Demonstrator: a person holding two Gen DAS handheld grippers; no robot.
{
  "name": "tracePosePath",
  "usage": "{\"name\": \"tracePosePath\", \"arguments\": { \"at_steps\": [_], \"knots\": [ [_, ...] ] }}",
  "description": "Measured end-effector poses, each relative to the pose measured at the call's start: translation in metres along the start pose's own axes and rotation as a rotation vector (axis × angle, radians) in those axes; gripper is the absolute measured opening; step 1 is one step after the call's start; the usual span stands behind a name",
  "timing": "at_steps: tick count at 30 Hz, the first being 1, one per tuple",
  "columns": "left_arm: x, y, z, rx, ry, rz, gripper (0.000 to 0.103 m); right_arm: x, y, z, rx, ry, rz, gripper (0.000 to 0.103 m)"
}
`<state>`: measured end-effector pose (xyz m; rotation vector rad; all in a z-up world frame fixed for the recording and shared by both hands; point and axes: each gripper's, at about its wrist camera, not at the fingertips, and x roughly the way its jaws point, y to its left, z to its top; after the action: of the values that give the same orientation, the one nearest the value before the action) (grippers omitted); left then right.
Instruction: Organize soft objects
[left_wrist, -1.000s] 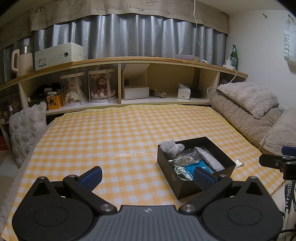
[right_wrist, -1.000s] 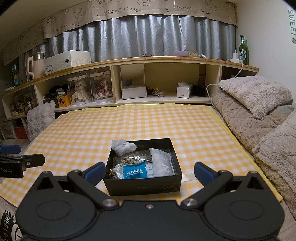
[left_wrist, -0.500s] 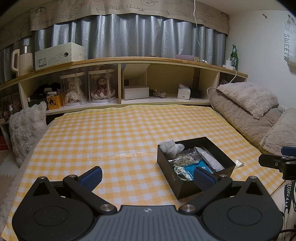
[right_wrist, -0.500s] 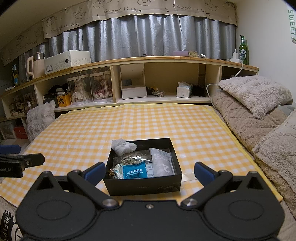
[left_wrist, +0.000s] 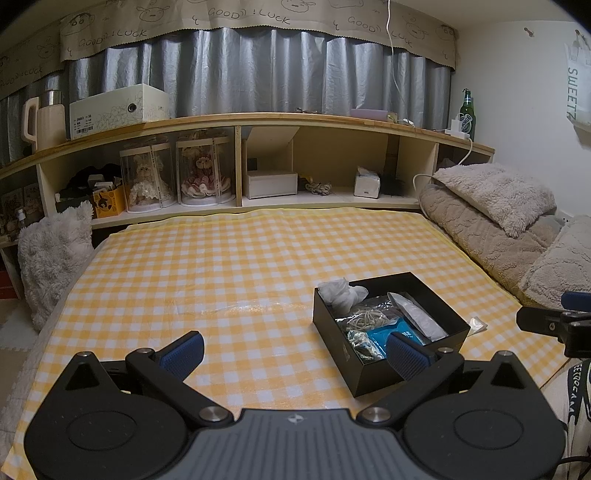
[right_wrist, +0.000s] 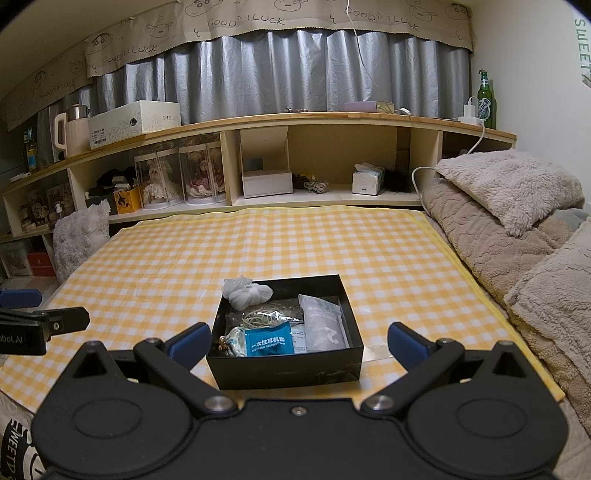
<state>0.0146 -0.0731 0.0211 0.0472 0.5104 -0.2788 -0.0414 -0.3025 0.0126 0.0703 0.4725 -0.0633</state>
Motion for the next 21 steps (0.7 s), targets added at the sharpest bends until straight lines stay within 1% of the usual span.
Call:
{"name": "tracePosePath", "arguments": {
  "at_steps": [21],
  "knots": [
    [-0.0002, -0.0007, -0.0023, -0.004, 0.002, -0.001, 0.103, -0.0001, 0.0001, -0.0007, 0.0, 0.0, 0.0, 0.103]
  ]
}}
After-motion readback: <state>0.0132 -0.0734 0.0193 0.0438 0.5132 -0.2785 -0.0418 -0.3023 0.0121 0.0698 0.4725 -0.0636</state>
